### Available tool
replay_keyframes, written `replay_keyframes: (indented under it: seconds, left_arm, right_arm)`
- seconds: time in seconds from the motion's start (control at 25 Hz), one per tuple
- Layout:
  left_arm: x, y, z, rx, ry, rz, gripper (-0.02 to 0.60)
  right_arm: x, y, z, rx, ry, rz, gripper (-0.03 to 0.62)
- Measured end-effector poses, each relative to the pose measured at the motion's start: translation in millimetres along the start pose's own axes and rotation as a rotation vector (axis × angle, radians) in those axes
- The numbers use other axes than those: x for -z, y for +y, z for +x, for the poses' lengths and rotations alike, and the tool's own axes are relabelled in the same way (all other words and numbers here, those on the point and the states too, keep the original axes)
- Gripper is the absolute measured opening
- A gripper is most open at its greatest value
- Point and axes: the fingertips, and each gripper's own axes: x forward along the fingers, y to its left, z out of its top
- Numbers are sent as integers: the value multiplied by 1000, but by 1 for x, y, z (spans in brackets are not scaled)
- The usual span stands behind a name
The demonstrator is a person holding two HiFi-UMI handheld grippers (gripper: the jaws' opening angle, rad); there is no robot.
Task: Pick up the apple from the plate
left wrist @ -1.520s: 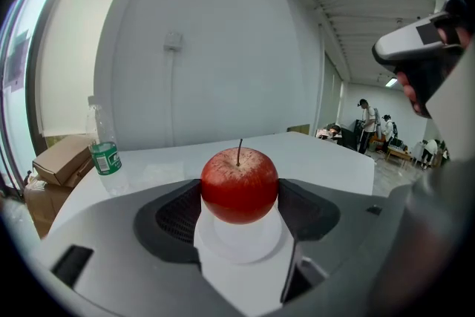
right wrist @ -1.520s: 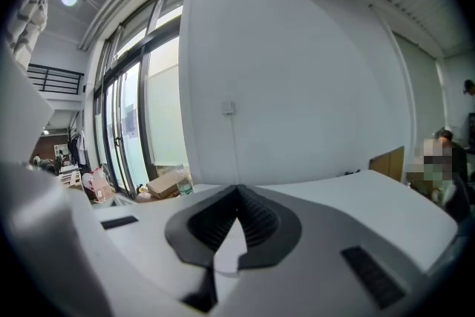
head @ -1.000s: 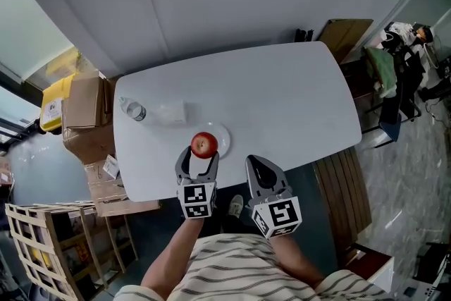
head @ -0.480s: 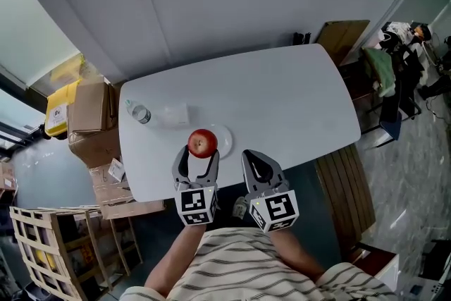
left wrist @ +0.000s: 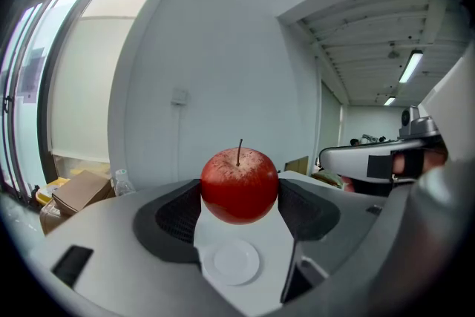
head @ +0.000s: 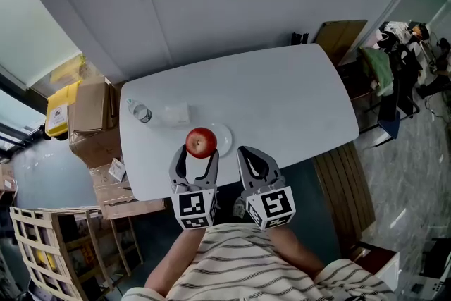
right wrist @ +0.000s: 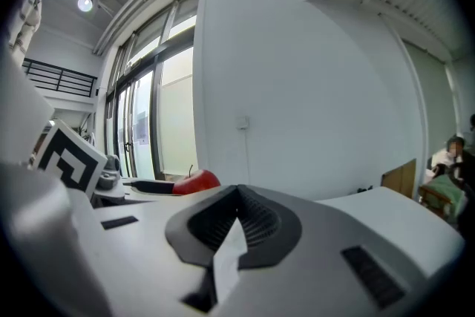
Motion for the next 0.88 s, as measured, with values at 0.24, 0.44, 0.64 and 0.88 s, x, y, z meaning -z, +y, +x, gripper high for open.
replay_keyframes:
  seconds: [0.24,0.44,0.64,0.88]
  left_arm:
    - [-10,-6,-6,13,-12,9,331]
    - [-19,-10,-8,15,-28,7,331]
    - [-25,-8,-10,10,-53,17,331]
    - [-32,-6,-10,6,-66,12,331]
  right_arm:
    - [-3,1,-2,4,-1,-11,3]
    - [-4,0,-1,1,-4,-21,3]
    - [-6,2,1,0,-5,-34,3]
    - [-8,1,1,8,-11,-31,3]
